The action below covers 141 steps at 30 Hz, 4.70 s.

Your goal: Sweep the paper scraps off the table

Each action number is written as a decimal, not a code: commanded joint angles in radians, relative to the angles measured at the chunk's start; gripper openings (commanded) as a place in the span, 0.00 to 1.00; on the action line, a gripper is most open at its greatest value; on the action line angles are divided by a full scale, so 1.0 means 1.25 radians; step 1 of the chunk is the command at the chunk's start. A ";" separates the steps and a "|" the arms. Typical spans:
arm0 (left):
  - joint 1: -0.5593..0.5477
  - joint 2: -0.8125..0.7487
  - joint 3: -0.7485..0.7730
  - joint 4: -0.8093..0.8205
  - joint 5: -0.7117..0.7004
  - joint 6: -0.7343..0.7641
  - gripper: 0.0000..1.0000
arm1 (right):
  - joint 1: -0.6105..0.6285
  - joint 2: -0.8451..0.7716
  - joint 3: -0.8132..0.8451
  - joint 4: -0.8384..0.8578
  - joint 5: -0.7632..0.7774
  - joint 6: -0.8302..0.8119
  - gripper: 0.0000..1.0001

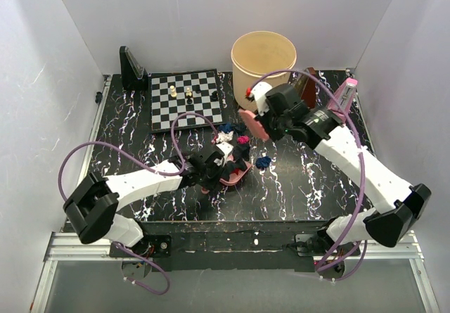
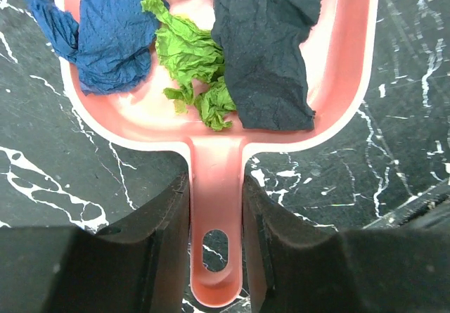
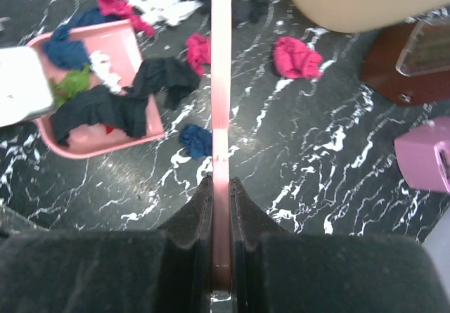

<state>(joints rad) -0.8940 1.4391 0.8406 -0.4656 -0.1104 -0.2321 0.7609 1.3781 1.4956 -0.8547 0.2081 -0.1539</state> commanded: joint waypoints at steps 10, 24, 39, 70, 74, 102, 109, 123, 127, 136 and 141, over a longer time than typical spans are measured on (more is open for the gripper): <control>0.001 -0.109 0.099 -0.091 0.022 -0.013 0.00 | -0.140 -0.090 -0.054 0.087 0.056 0.164 0.01; 0.003 0.065 0.519 -0.399 0.056 0.016 0.00 | -0.204 -0.164 -0.131 0.071 0.198 0.411 0.01; 0.054 0.344 1.044 -0.553 0.017 0.086 0.00 | -0.211 -0.302 -0.278 0.086 0.235 0.502 0.01; 0.289 0.667 1.294 0.123 0.596 -0.467 0.00 | -0.216 -0.321 -0.309 0.095 0.204 0.501 0.01; 0.316 0.686 1.218 0.309 0.625 -0.667 0.00 | -0.215 -0.329 -0.310 0.095 0.207 0.500 0.01; 0.330 0.620 0.983 0.544 0.598 -1.072 0.00 | -0.215 -0.347 -0.317 0.098 0.197 0.506 0.01; 0.330 0.666 0.917 0.733 0.616 -1.230 0.00 | -0.215 -0.354 -0.317 0.092 0.193 0.508 0.01; 0.327 0.584 1.096 0.352 0.669 -0.866 0.00 | -0.215 -0.361 -0.317 0.091 0.198 0.497 0.01; 0.312 0.490 1.073 0.128 0.664 -0.651 0.00 | -0.215 -0.380 -0.296 0.111 0.220 0.451 0.01; 0.257 0.179 0.868 -0.161 0.444 -0.195 0.00 | -0.217 -0.405 -0.194 0.130 0.268 0.348 0.01; 0.250 0.014 0.651 -0.232 0.346 -0.057 0.00 | -0.217 -0.468 -0.208 0.184 0.217 0.312 0.01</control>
<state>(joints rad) -0.5873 1.5745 1.8198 -0.6060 0.4717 -0.5274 0.4957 0.8600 1.2083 -0.7315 0.5018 0.3004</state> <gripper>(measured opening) 0.293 0.132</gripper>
